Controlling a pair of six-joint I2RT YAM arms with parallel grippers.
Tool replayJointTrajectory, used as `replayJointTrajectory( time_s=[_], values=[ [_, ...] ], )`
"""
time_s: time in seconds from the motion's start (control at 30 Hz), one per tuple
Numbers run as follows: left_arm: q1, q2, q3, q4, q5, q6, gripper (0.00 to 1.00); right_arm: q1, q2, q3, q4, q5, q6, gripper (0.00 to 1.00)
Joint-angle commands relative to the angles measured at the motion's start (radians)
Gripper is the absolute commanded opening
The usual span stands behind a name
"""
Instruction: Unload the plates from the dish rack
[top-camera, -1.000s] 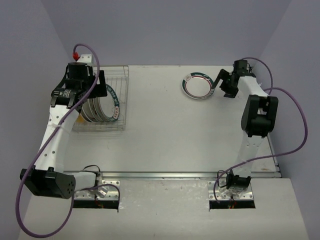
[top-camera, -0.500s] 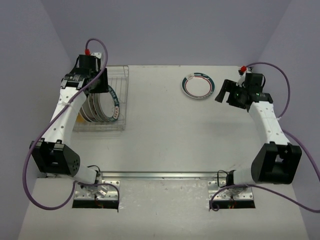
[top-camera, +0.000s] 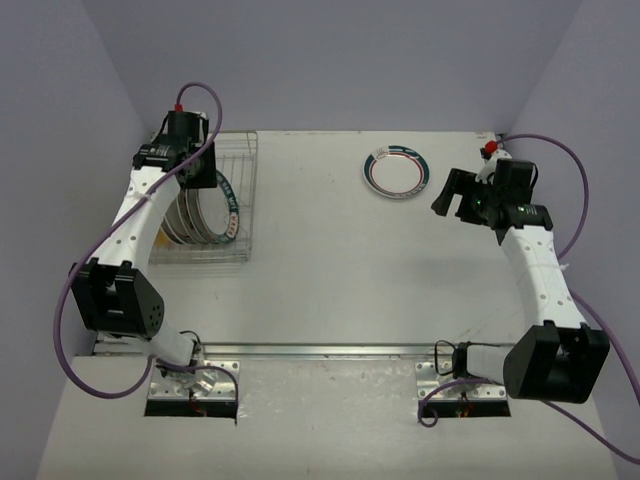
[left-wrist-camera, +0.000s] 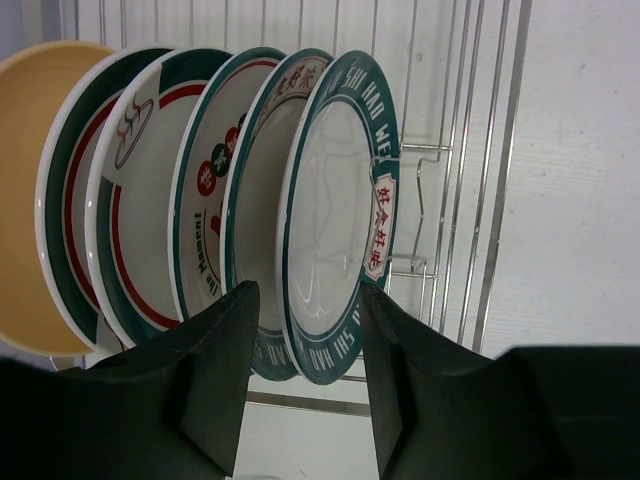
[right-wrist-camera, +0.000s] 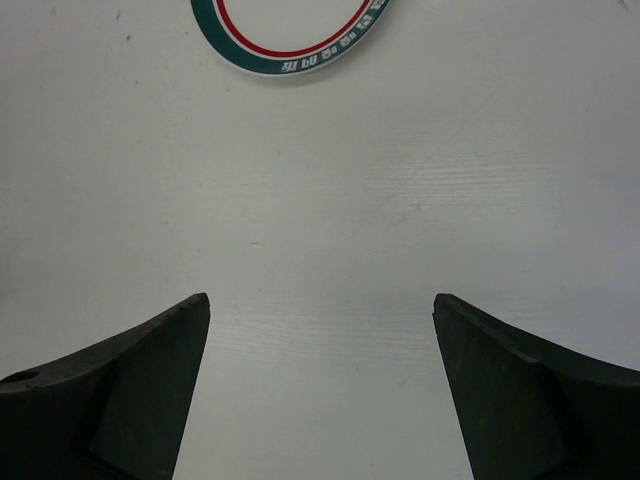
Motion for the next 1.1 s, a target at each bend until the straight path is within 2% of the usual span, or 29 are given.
replayJointTrajectory(
  time_s=[0.0, 0.23, 0.3, 0.33, 0.4, 0.67, 0.73, 0.9, 1.07],
  values=[
    [0.01, 0.026, 0.018, 0.013, -0.039, -0.005, 0.42, 0.004, -0.03, -0.012, 0.031, -0.018, -0.003, 0.93],
    [0.01, 0.061, 0.011, 0.02, -0.067, -0.011, 0.41, 0.004, -0.036, -0.019, 0.031, -0.024, 0.005, 0.93],
    [0.01, 0.067, 0.011, 0.02, -0.069, -0.011, 0.37, 0.004, -0.036, -0.027, 0.032, -0.024, 0.006, 0.93],
    [0.01, 0.074, 0.008, 0.022, -0.07, -0.011, 0.28, 0.004, -0.037, -0.03, 0.034, -0.026, 0.009, 0.93],
    [0.01, 0.08, 0.003, 0.025, -0.086, -0.013, 0.22, 0.005, -0.037, -0.033, 0.035, -0.027, 0.014, 0.93],
    [0.01, 0.105, -0.026, 0.032, -0.098, -0.013, 0.22, 0.004, -0.03, -0.03, 0.035, -0.043, 0.031, 0.93],
    [0.009, 0.103, -0.019, 0.027, -0.101, -0.013, 0.18, 0.004, -0.03, -0.027, 0.032, -0.044, 0.032, 0.93],
    [0.008, 0.067, -0.009, 0.02, -0.107, -0.015, 0.0, 0.004, -0.03, -0.024, 0.031, -0.05, 0.034, 0.93],
    [0.008, 0.016, -0.006, 0.016, -0.118, -0.014, 0.0, 0.006, -0.02, -0.019, 0.028, -0.069, 0.05, 0.93]
  ],
)
